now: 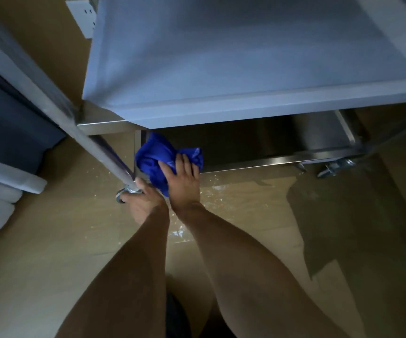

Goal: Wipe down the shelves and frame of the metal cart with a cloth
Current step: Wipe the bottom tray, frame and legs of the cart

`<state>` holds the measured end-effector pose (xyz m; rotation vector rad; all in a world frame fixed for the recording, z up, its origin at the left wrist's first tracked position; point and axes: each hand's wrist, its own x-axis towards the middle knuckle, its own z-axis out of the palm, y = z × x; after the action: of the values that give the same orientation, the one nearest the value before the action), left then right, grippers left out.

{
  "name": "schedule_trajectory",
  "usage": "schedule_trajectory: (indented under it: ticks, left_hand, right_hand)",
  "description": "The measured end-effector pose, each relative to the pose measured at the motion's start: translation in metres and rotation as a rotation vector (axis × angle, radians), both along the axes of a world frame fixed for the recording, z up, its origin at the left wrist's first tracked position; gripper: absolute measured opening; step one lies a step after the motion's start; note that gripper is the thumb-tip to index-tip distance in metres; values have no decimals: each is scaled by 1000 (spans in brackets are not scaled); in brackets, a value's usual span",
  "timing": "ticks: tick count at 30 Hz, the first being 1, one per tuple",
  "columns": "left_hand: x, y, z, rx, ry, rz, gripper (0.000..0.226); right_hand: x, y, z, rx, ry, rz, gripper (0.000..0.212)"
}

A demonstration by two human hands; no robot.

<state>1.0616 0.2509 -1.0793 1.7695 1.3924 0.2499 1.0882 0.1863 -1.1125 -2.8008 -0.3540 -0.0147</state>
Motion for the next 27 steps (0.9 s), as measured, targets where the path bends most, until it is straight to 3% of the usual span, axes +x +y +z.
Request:
schedule_trajectory:
  ticks: [3, 7, 14, 23, 27]
  left_hand:
    - [3, -30, -8, -42, -17, -116, 50]
    - [19, -57, -11, -21, 23, -95, 45]
    - [12, -88, -20, 24, 97, -162, 48]
    - [23, -150, -50, 46, 87, -357, 40]
    - [32, -157, -50, 36, 79, -309, 38]
  right_hand:
    - [4, -40, -8, 26, -73, -39, 67]
    - [6, -107, -14, 12, -62, -62, 78]
    - [16, -239, -26, 4, -62, -378, 89]
    - [43, -366, -16, 396, -129, -917, 62]
    - [62, -392, -10, 652, -127, -1057, 70]
